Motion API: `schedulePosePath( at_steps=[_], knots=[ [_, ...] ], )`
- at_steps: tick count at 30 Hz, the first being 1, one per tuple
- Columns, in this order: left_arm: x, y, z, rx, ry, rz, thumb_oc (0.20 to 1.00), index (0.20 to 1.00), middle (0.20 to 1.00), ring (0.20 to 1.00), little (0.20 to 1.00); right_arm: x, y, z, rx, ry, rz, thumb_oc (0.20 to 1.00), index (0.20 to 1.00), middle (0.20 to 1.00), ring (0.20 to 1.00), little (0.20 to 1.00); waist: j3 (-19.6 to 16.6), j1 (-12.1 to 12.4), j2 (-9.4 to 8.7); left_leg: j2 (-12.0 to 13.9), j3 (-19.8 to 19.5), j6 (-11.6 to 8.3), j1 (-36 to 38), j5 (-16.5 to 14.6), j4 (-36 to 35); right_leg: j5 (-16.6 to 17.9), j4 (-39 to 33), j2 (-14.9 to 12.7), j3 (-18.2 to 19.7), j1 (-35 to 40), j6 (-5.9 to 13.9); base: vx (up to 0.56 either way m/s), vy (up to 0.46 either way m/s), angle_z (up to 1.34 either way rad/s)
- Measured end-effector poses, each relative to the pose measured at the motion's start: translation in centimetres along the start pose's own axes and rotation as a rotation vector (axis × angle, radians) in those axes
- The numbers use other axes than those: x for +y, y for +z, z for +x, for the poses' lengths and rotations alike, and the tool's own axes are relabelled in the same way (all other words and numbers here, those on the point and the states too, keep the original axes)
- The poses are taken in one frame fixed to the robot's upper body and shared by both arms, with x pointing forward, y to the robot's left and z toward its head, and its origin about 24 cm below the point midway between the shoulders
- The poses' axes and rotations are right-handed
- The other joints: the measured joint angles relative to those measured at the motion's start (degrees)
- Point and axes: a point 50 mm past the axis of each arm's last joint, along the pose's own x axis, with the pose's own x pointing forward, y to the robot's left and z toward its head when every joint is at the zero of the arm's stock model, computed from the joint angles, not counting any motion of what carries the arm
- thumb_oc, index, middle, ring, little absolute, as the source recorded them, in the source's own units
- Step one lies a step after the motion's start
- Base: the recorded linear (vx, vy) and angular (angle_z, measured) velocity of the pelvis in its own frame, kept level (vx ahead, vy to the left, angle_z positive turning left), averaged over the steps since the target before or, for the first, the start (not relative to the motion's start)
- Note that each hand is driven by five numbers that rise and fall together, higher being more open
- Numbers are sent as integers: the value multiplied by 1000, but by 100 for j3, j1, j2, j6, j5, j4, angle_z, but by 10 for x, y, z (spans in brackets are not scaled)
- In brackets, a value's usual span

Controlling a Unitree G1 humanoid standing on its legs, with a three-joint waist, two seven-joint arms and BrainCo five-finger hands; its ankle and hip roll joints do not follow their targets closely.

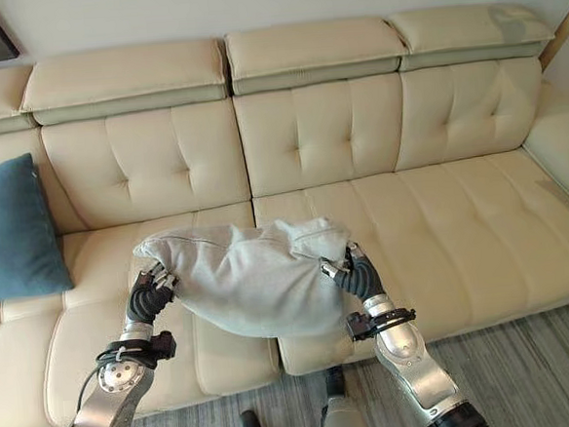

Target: Pick up all the scattered cushions and arrange them neatly on the sofa.

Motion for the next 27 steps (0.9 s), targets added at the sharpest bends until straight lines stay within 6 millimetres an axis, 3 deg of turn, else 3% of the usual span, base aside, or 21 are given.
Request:
schedulePosePath(
  at_steps=[2,4,9,14,15,18,24,27],
  knots=[
    [-1,4,1,-16,14,-25,200,200,200,200,200,-6,6,5,-24,-3,-21,200,200,200,200,200,-20,121,159,381,-170,-200,-54,-24,60,88,-506,377,-294,317,-207,170,-154,14],
    [-1,5,2,-24,17,-32,200,200,200,200,200,-8,13,12,-55,0,-31,200,200,200,200,200,-35,136,215,562,-242,-217,-55,-13,49,150,-717,557,-443,471,-295,118,-94,22],
    [-9,11,8,-49,32,-72,200,200,200,200,200,-12,36,31,-150,-7,-50,200,200,200,200,200,-80,138,382,705,-360,-311,-64,54,49,268,-1068,715,-623,699,-416,57,-72,11],
    [-15,42,35,-165,93,-101,200,200,200,200,200,-5,72,61,-292,-43,-16,200,200,200,200,200,-84,164,450,679,-482,-453,-289,149,-44,384,-1179,682,-739,554,-437,-88,-9,14],
    [-15,61,52,-233,128,-107,200,200,200,200,200,1,93,78,-368,-64,15,200,200,200,200,200,-78,203,460,621,-478,-487,-535,214,-46,499,-1181,629,-719,276,-438,-129,25,1],
    [-15,92,81,-319,189,-100,200,200,200,200,200,6,123,103,-456,-99,27,200,200,200,200,200,-79,282,480,478,-467,-440,-944,403,-206,664,-1183,532,-618,-221,-400,-125,31,-3],
    [-6,134,122,-411,298,-15,200,200,200,200,200,4,153,148,-461,-163,-53,200,200,200,200,200,-88,300,458,278,-315,-346,-1750,639,-346,905,-1186,379,-374,-1171,-230,-64,20,-8],
    [-7,137,132,-394,314,8,200,200,200,200,200,0,151,160,-408,-191,-117,200,200,200,200,200,-88,312,457,250,-275,-340,-1979,659,-345,955,-1186,367,-292,-1431,-273,-6,-5,-7]
  ],
)
